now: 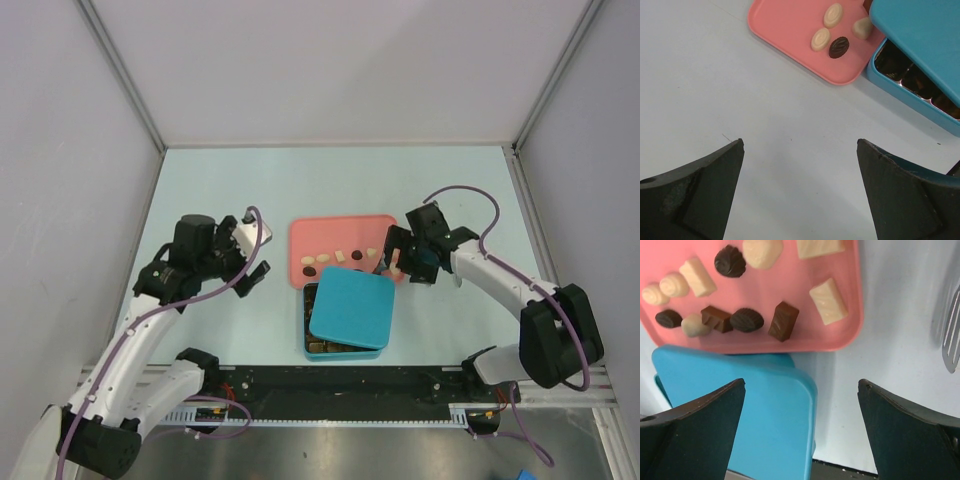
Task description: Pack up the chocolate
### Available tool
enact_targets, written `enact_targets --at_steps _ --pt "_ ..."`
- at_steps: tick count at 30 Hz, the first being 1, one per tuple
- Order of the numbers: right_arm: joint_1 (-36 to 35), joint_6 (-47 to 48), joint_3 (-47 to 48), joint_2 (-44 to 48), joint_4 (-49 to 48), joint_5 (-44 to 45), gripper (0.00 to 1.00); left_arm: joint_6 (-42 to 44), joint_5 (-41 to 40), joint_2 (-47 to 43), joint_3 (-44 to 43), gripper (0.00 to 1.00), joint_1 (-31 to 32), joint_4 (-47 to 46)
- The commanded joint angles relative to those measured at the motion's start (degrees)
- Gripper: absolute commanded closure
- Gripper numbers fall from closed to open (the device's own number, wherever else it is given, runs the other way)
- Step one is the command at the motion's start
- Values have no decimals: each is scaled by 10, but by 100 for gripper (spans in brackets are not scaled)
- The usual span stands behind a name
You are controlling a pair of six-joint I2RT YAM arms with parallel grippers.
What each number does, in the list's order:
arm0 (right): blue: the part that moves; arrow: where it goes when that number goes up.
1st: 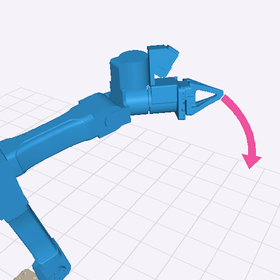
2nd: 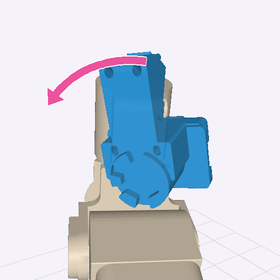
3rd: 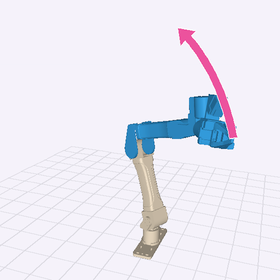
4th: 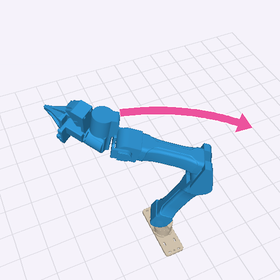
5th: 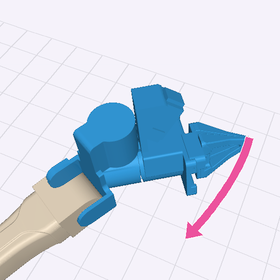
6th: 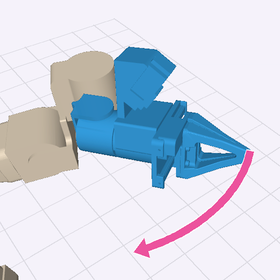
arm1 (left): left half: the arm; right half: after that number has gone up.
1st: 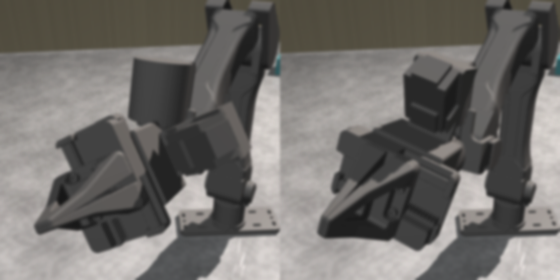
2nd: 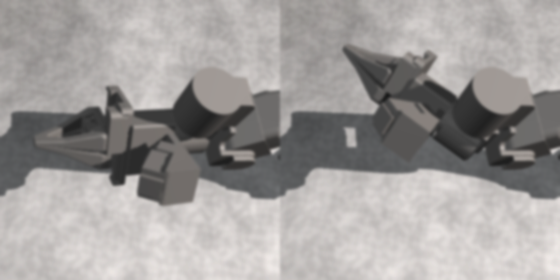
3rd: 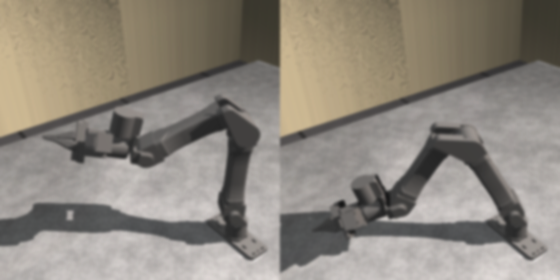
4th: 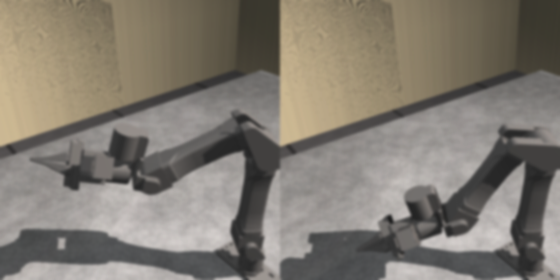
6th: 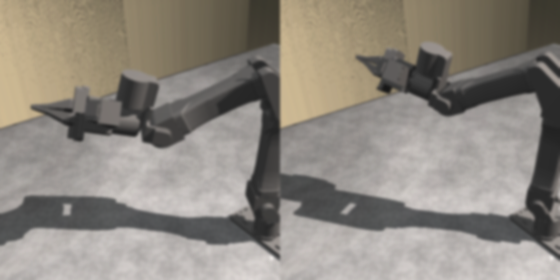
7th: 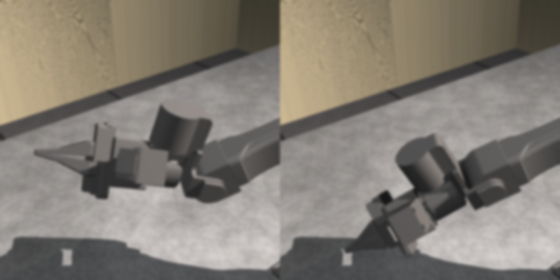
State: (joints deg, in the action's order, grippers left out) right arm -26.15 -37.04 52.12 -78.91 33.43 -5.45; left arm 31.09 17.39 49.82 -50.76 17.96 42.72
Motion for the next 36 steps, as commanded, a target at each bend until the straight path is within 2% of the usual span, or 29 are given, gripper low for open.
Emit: enact_targets --at_steps 1,5,15,36 --pt "-4 -25 17 -12 -35 54 0 16 27 -22 -2 0 -3 -8" --pt "-8 -44 17 -33 -52 68 0 20 31 -32 4 0 -3 -7" --pt "-70 -88 17 -70 -72 96 0 17 32 -44 30 0 -3 -29" --pt "-124 -152 17 -52 -106 98 1 33 27 -34 80 0 -3 -63"
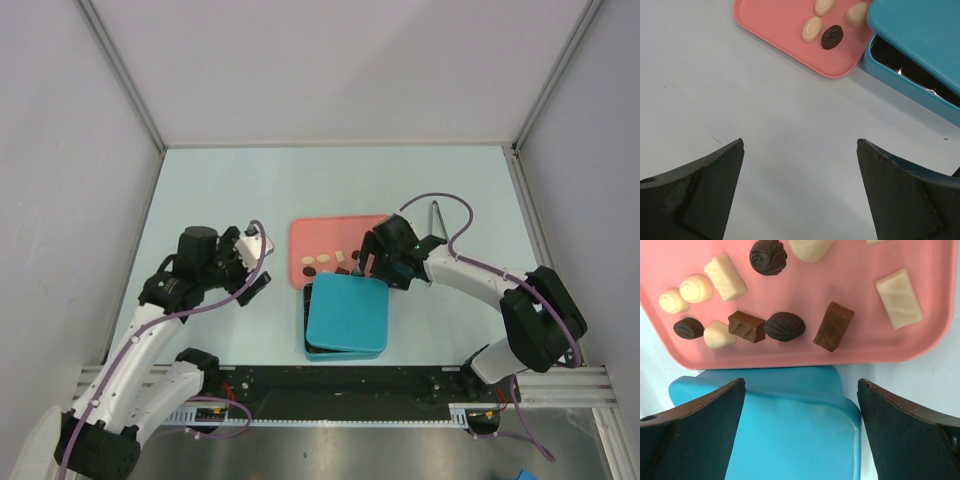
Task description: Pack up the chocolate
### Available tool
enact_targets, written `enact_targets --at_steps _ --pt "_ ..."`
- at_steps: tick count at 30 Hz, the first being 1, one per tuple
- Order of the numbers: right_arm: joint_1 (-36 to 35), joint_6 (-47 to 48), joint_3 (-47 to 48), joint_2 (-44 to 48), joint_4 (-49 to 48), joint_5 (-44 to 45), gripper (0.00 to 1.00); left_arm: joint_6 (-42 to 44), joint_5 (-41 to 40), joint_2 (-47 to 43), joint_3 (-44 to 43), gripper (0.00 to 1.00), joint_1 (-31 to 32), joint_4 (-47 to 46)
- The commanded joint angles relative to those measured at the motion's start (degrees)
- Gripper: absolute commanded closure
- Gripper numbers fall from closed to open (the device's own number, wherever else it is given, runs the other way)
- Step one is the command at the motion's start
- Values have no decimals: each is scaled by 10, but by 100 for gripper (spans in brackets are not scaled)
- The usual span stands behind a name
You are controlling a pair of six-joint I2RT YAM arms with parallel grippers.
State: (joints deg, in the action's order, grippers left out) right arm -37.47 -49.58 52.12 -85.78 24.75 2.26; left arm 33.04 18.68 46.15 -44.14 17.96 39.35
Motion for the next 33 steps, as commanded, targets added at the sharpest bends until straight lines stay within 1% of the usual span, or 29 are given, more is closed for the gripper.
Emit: enact_targets --at_steps 1,6,14,25,28,31,32,33 --pt "-14 -29 17 18 -20 23 0 15 15 4 16 0 -3 -32" --pt "-27 -43 23 13 -23 32 0 18 16 9 28 0 -3 -43" --pt "-46 -39 54 -2 -17 49 0 22 15 8 41 0 -3 -47" --pt "-53 -30 70 -11 -2 57 0 22 18 9 47 0 -3 -51" --pt "-46 -24 70 -5 9 63 0 21 20 10 47 0 -3 -50" --pt "-22 -10 69 15 26 72 0 23 22 13 45 0 -3 -50" --pt "-13 -3 69 34 30 75 0 22 21 16 44 0 -3 -50" --pt "5 0 69 44 35 78 0 23 23 17 42 0 -3 -48"
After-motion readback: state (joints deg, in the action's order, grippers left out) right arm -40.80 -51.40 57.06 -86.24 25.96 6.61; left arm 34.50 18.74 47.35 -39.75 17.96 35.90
